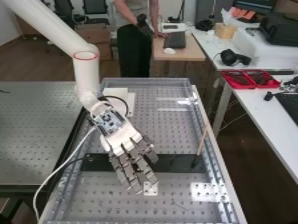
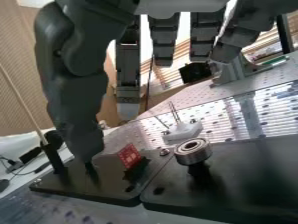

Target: Grab the pcb board and place it in the clear container

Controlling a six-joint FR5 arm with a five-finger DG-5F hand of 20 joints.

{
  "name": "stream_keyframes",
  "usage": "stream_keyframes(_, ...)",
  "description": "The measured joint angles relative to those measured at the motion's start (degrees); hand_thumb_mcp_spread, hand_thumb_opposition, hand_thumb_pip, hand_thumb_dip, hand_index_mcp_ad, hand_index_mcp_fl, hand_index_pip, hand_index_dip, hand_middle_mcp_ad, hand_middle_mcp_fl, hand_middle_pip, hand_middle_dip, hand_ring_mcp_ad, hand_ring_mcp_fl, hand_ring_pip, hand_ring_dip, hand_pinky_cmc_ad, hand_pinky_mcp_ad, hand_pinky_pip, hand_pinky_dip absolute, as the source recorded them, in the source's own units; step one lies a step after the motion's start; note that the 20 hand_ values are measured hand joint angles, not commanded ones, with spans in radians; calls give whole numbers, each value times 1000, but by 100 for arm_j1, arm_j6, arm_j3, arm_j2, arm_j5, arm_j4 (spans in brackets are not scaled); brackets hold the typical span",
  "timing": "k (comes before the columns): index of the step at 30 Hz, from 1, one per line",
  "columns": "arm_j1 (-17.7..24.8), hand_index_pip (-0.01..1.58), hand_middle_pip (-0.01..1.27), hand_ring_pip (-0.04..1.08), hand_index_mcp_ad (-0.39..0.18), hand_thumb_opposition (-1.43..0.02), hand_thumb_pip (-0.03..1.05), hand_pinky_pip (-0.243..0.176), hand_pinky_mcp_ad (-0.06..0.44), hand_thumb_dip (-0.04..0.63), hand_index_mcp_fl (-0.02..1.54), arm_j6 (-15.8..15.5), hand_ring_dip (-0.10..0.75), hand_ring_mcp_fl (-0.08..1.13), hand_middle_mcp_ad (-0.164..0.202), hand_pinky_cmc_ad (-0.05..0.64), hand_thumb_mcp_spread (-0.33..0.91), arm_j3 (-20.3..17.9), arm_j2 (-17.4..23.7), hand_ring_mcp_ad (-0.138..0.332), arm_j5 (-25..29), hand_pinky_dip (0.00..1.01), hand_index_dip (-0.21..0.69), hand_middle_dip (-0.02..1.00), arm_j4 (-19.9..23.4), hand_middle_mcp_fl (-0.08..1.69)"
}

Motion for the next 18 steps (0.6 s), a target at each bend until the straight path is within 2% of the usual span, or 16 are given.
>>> stream_keyframes(7, 32, 1300, 131, 87, -56, -831, 365, -86, 145, 269, 138, 58, 21, 14, 94, 269, 625, 72, -96, 195, 189, 176, 276, 155, 25, 5)
stream_keyframes(18, 154, 1312, 131, 91, -56, -831, 365, -86, 148, 269, 138, 442, 26, 14, 94, 269, 625, 290, -290, 192, 686, 176, 265, 157, -122, 5)
